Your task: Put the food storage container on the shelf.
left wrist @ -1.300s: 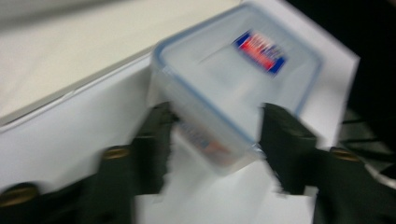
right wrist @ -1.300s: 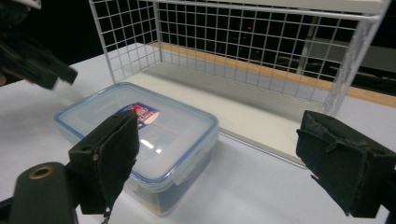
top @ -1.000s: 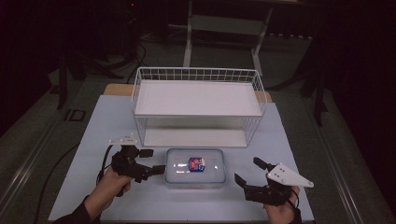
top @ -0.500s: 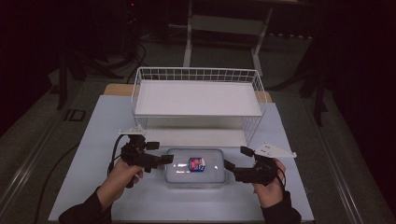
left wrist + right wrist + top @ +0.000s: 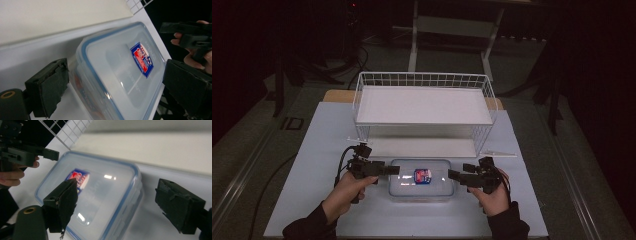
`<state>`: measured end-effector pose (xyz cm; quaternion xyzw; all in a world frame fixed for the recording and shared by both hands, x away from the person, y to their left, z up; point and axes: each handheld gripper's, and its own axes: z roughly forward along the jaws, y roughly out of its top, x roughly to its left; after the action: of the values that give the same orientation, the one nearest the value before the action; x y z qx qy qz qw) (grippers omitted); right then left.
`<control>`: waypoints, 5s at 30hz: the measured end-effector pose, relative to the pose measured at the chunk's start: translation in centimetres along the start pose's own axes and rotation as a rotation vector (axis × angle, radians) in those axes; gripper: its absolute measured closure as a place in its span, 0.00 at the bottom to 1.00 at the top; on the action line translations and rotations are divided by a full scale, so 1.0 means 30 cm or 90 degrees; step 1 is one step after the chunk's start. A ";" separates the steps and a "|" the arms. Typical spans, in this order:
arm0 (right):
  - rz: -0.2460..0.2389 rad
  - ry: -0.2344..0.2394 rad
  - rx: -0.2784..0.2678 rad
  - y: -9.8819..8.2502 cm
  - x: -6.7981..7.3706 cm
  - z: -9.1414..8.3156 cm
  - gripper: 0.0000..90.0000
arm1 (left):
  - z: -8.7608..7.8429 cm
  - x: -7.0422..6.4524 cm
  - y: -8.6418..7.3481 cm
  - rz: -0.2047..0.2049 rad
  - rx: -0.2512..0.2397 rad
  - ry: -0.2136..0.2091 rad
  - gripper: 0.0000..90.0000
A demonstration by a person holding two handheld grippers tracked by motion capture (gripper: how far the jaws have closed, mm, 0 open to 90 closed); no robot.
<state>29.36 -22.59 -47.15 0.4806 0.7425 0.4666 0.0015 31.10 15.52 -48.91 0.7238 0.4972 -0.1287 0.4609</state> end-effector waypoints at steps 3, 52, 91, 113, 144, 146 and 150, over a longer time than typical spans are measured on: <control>0.028 0.015 0.017 -0.005 -0.016 0.010 0.22 | 0.002 0.005 -0.005 -0.014 0.006 -0.005 0.10; 0.200 0.087 0.148 -0.046 -0.057 0.097 0.41 | 0.021 0.044 -0.072 -0.160 0.064 -0.041 0.56; 0.088 0.025 0.053 0.149 0.006 0.055 0.39 | -0.041 -0.059 0.057 -0.057 -0.069 0.013 0.58; 0.095 0.006 0.008 0.180 -0.092 0.173 0.37 | 0.042 0.030 0.103 -0.032 -0.147 0.047 0.57; 0.111 -0.028 -0.049 0.159 -0.160 0.212 0.32 | 0.140 0.087 0.109 -0.014 -0.224 0.072 0.55; 0.093 -0.041 -0.051 0.160 -0.153 0.217 0.28 | 0.143 0.087 0.113 -0.003 -0.228 0.083 0.55; 0.071 -0.072 -0.058 0.168 -0.142 0.225 0.27 | 0.151 0.083 0.119 0.024 -0.235 0.108 0.57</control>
<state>38.29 -20.44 -49.36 0.5462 0.6912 0.4716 0.0394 36.49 13.11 -51.06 0.6445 0.5357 0.0347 0.5444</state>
